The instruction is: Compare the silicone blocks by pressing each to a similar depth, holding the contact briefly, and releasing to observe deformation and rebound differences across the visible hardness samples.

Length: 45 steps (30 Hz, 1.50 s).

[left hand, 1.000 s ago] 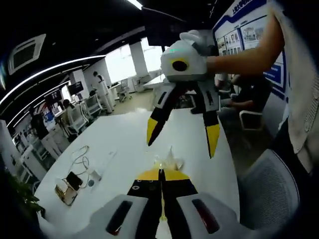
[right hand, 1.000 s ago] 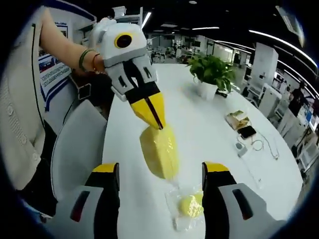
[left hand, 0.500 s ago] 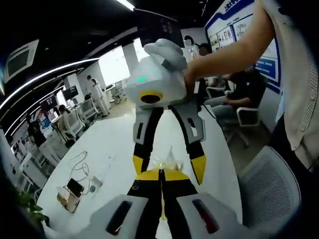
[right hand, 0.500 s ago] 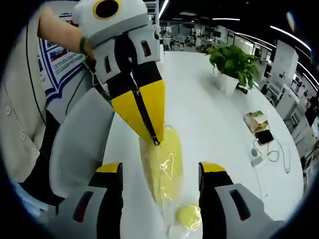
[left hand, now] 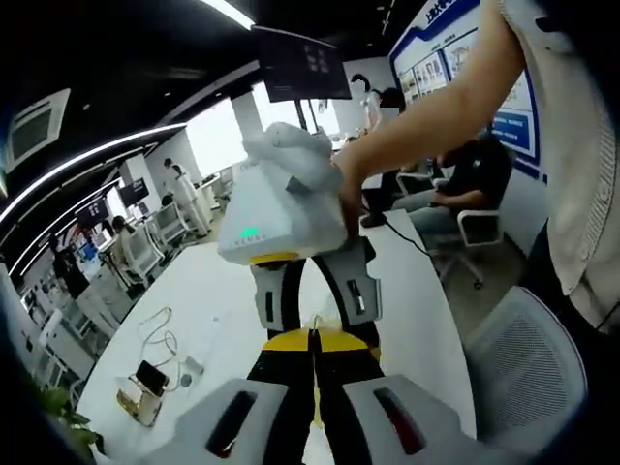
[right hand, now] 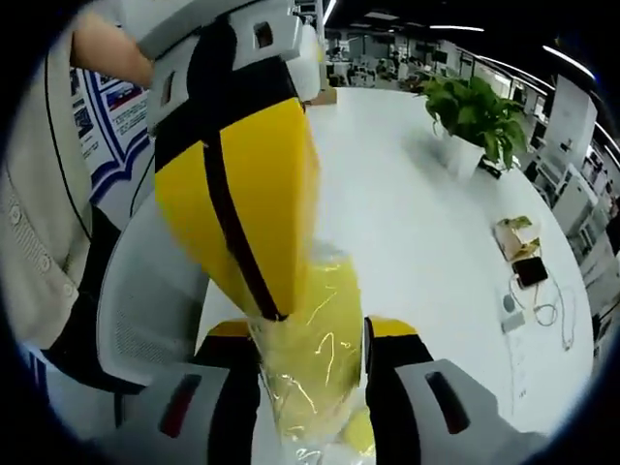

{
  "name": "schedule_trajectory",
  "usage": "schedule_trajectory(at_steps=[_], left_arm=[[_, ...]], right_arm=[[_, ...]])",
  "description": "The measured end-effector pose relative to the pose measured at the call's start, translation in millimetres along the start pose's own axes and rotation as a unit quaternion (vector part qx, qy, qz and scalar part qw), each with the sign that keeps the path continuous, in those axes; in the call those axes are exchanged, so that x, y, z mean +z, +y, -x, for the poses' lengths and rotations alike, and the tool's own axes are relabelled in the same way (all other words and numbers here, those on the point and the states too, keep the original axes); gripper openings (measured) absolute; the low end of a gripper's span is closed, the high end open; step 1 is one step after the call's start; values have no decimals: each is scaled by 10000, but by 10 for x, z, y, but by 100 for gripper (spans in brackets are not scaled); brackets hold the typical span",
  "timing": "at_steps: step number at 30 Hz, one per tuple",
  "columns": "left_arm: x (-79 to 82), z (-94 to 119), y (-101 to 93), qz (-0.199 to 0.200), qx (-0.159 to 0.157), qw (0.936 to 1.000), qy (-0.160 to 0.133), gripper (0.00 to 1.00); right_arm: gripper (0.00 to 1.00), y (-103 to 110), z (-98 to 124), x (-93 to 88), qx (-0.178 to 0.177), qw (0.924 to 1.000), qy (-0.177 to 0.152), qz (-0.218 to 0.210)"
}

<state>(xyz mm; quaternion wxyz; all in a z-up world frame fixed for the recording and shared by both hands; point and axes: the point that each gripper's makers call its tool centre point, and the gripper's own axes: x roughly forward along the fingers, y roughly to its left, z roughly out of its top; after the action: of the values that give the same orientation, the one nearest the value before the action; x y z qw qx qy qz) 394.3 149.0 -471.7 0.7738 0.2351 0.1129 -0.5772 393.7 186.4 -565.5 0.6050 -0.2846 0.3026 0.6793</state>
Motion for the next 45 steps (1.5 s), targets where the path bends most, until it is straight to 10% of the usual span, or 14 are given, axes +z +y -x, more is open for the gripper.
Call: schedule_trajectory(at_steps=[45], left_arm=[[21, 17, -214, -450, -176, 9985, 238, 0]], right_arm=[[3, 252, 19, -87, 299, 9975, 636, -102]])
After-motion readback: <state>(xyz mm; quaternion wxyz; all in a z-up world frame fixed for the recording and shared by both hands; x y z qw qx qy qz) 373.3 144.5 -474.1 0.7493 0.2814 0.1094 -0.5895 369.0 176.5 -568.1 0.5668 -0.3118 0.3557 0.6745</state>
